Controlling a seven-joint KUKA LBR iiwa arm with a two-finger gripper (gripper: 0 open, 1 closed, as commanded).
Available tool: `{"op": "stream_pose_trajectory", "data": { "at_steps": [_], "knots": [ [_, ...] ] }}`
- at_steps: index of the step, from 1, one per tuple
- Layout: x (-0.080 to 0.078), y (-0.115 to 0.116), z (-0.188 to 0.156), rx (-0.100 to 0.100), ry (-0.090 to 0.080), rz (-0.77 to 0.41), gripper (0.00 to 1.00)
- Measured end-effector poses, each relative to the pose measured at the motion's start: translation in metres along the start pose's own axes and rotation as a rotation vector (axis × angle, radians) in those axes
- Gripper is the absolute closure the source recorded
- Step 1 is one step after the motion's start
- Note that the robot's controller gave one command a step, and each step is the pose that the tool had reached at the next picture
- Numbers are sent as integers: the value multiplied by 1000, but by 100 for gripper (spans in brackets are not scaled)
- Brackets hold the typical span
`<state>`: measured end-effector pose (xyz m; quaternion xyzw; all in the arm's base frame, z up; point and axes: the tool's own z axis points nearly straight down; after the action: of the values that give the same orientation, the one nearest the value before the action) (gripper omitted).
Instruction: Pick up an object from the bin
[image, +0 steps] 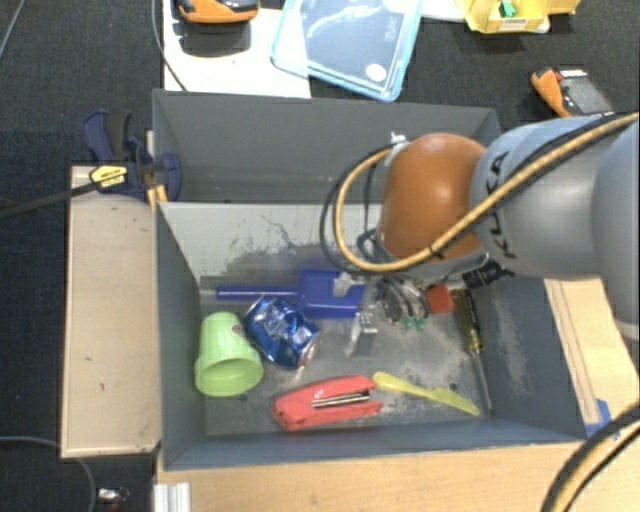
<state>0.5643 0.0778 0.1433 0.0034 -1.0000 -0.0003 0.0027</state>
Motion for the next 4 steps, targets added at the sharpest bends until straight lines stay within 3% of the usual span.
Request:
{"op": "stream_pose_trajectory", "data": {
  "at_steps": [1, 2, 3, 4],
  "knots": [
    [-2, 0, -4, 0, -8, 2, 0],
    [11, 86, 59, -2, -10, 48, 0],
    [23, 118, 26, 2, -12, -86, 0],
    [17, 114, 44, -2, -14, -17, 0]
  ]
}}
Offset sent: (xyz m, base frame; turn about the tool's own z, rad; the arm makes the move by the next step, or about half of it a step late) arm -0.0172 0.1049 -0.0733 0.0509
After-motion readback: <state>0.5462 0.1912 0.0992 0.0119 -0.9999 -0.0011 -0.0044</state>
